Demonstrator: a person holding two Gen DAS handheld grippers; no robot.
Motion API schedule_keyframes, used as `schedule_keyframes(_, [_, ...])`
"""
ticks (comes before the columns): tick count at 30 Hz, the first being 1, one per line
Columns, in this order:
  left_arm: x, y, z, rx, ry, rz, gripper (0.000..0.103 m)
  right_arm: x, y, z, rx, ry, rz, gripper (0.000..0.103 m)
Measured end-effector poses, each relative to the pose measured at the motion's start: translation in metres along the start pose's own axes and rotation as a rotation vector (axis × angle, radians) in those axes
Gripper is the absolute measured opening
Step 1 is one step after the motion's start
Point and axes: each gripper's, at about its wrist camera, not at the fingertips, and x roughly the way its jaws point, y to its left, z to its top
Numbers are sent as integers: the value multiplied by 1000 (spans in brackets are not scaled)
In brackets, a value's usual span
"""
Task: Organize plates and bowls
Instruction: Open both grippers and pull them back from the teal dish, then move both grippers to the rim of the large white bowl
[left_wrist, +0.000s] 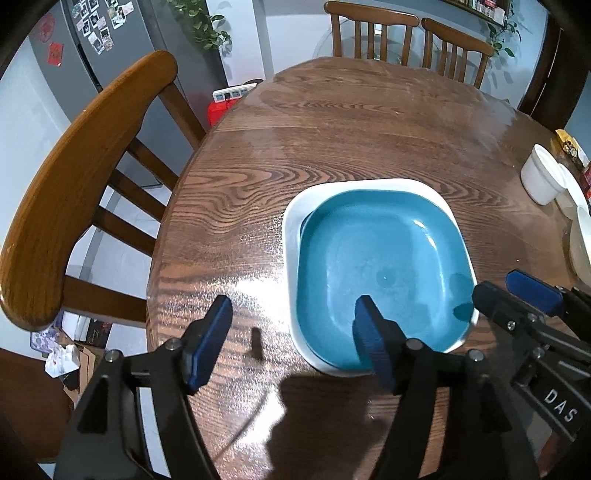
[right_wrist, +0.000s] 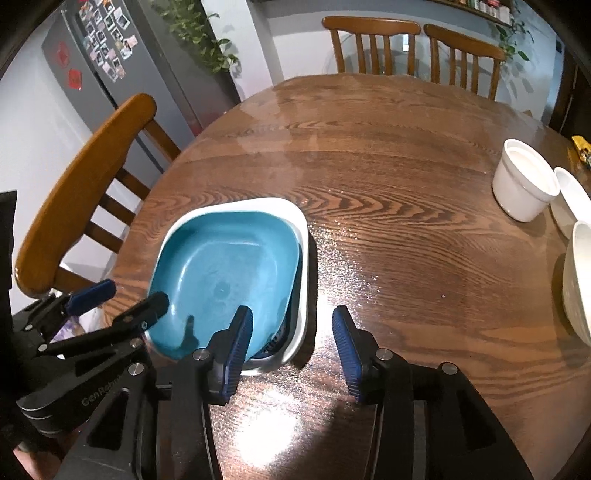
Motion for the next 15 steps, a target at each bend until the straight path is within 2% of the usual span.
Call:
schedule_keyframes(3, [-4,-3,-3,-16,6,1,78,-6,-4,-2,11,-10,12,46])
schedule_keyframes(9, [-16,-14,-10,-36,2,-12,80,-24,-19,-6,24,-29,26,46])
schedule_keyframes(15, [-29,-32,-16,-36,-5,-30,88,-43,-35,-9,21,-53,33,46])
